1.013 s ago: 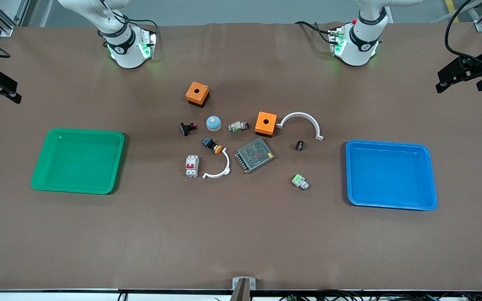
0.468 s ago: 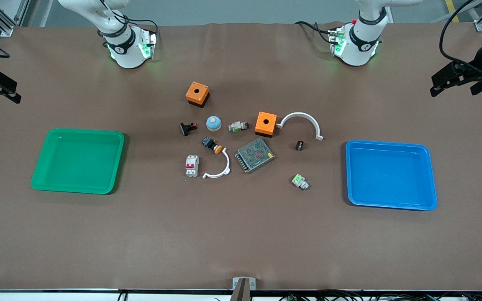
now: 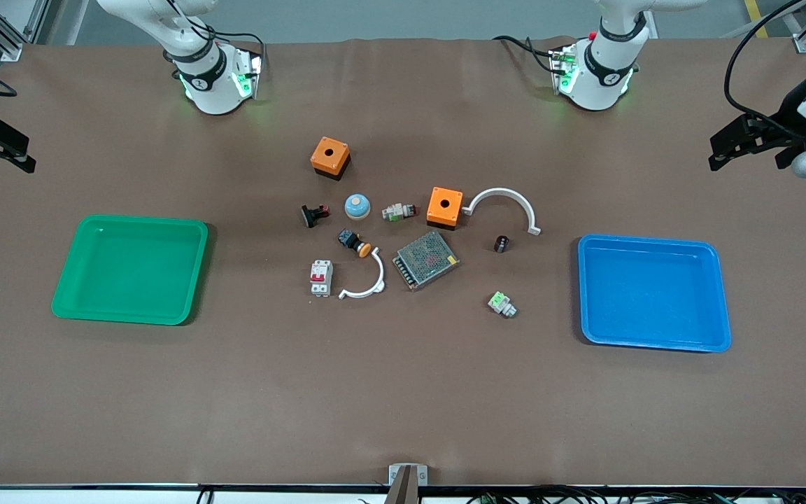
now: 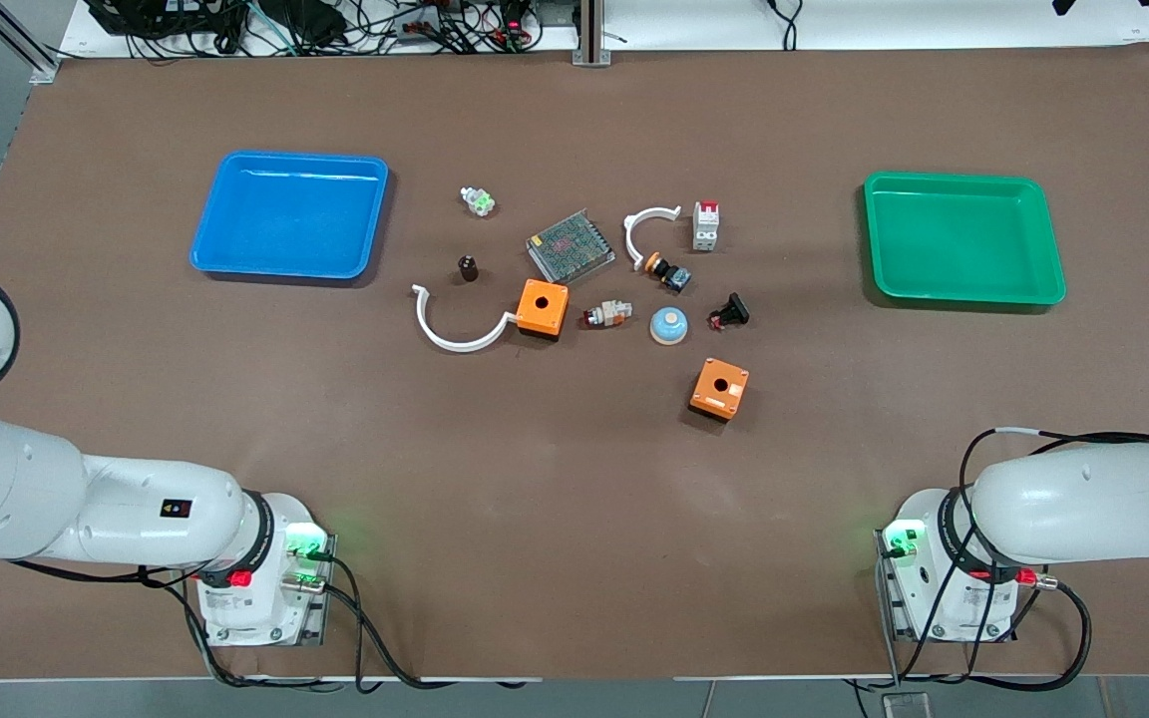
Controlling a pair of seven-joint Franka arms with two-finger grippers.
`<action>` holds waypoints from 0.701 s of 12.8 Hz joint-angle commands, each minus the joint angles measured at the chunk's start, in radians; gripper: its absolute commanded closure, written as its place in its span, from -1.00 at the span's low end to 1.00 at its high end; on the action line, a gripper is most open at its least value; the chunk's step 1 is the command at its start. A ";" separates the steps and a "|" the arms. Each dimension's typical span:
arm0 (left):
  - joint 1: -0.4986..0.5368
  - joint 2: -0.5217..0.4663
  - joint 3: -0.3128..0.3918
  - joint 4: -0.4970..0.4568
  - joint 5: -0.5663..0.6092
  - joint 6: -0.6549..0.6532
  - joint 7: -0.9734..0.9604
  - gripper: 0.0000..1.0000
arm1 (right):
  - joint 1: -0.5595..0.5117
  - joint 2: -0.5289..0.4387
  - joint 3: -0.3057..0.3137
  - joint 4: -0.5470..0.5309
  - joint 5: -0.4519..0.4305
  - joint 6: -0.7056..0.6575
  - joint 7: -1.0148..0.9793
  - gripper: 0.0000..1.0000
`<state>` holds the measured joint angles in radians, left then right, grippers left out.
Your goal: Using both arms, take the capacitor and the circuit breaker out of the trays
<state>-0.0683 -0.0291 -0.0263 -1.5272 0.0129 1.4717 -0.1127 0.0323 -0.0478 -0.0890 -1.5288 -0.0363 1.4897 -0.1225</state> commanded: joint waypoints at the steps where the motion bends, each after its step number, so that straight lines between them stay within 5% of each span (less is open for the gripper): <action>1: 0.016 -0.009 -0.003 0.005 0.001 -0.011 -0.013 -1.00 | -0.015 -0.001 0.012 0.007 0.016 -0.009 -0.009 -1.00; 9: 0.033 -0.023 0.000 0.012 0.001 -0.007 -0.010 -1.00 | -0.017 -0.001 0.011 0.007 0.016 -0.012 -0.011 -1.00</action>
<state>-0.0390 -0.0367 -0.0244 -1.5192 0.0129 1.4717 -0.1192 0.0323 -0.0478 -0.0877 -1.5288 -0.0359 1.4892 -0.1225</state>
